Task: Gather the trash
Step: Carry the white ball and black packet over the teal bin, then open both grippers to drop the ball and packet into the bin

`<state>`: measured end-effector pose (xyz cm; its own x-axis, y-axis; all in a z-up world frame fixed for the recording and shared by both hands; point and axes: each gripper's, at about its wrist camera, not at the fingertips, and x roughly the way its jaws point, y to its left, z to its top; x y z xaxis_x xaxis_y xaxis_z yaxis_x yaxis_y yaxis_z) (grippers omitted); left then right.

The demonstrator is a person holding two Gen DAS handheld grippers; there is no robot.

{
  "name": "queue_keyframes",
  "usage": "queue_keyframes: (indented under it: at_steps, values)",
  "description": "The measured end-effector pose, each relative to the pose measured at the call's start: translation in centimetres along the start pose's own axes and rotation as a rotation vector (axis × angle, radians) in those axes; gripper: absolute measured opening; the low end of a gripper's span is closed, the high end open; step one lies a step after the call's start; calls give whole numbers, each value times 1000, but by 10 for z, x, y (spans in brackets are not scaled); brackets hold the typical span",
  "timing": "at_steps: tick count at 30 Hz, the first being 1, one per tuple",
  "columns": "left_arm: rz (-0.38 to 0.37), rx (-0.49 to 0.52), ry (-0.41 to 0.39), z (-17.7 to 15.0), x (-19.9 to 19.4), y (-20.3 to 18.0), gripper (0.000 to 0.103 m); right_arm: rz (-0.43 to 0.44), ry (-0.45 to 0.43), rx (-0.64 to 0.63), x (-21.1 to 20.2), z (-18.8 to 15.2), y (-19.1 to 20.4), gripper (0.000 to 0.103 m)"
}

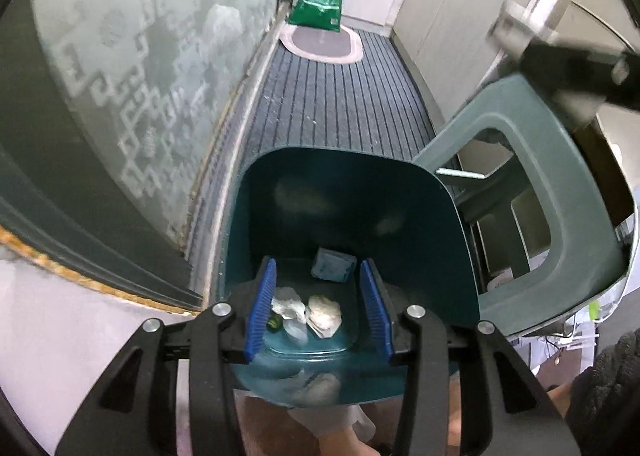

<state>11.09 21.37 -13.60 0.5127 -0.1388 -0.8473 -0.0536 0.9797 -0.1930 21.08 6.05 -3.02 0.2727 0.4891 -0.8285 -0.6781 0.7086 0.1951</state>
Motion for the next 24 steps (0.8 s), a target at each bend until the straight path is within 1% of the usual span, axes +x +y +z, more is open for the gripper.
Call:
queue_keyframes:
  at_steps: [2,7,12,15,17,21,24]
  values:
    - [3,-10,-25,1,-11,3,39,-7,14,-3,8,-2,3,75]
    - [-4,-29,-105,7,-44,6,34,-12,50,-19,27,-8,12,75]
    - [-24,-33,-174,16,-73,-3,33,-25,101,-43,51,-21,20,75]
    - [-30,-15,-211,19,-89,-11,30,-29,127,-51,63,-27,24,75]
    - [-38,-12,-231,21,-97,-14,27,-32,143,-58,70,-32,26,75]
    - [-46,-18,-256,24,-106,-14,26,-41,175,-62,84,-40,26,75]
    - [-57,-19,-270,25,-109,-15,24,-39,198,-55,94,-46,25,75]
